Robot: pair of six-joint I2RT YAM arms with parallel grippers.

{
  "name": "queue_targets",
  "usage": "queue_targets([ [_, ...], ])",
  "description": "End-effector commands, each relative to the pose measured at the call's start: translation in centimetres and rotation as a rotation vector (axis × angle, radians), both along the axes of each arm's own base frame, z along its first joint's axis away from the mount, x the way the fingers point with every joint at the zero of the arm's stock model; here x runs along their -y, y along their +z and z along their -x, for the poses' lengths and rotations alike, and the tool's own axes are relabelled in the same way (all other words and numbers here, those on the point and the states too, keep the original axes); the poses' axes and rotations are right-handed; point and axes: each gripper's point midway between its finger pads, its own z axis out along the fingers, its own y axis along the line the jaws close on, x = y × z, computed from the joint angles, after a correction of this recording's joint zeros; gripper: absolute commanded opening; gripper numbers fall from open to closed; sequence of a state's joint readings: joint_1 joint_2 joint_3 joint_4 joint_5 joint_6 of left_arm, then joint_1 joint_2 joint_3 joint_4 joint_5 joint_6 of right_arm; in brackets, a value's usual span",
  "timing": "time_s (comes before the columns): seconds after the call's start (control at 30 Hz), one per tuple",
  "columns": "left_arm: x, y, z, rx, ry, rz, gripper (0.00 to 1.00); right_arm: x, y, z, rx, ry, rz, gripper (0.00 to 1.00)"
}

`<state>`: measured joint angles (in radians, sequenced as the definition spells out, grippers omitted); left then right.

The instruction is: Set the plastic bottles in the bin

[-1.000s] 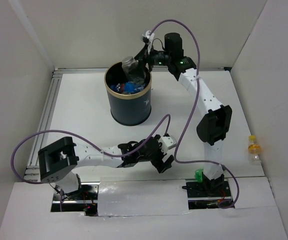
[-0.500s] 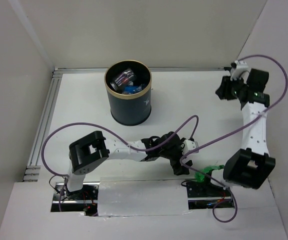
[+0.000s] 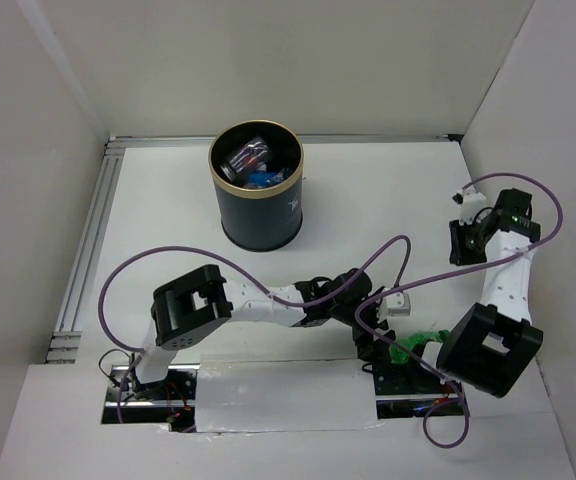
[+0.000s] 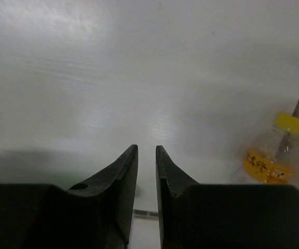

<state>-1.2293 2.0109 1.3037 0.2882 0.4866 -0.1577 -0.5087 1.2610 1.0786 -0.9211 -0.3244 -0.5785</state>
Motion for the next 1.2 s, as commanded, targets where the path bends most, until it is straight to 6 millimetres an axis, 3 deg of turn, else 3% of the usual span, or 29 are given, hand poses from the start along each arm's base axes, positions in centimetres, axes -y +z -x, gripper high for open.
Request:
queue_targets([
  [0.0,1.4,0.7,1.1,-0.016,-0.050,0.054,1.00,1.4,-2.2,5.3,-0.230,0.141,0.140,0.27],
  [0.1,0.9,-0.5,0.8,-0.008,-0.021,0.034,1.00,1.5,-5.1,9.1,-0.385,0.212,0.178,0.27],
  [0.23,0.8,-0.9,0.2,-0.002,0.018,0.025,1.00,1.7,-7.1,11.4,-0.432,0.218,0.235,0.27],
  [0.4,0.6,-1.2,-0.6,0.019,0.067,0.009,1.00,2.8,-9.1,12.2,-0.453,0.187,0.318,0.29],
  [0.67,0.7,-1.9,-1.7,0.052,0.116,-0.007,1.00,3.1,-11.7,14.7,-0.525,0.210,0.377,0.29],
  [0.9,0.9,-2.3,-1.8,0.049,0.116,-0.016,1.00,2.4,-12.3,14.4,-0.496,0.244,0.342,0.29],
  [1.17,-1.2,-4.7,-1.3,0.052,0.115,-0.081,1.00,0.9,-11.3,12.7,-0.453,0.402,0.235,0.27],
])
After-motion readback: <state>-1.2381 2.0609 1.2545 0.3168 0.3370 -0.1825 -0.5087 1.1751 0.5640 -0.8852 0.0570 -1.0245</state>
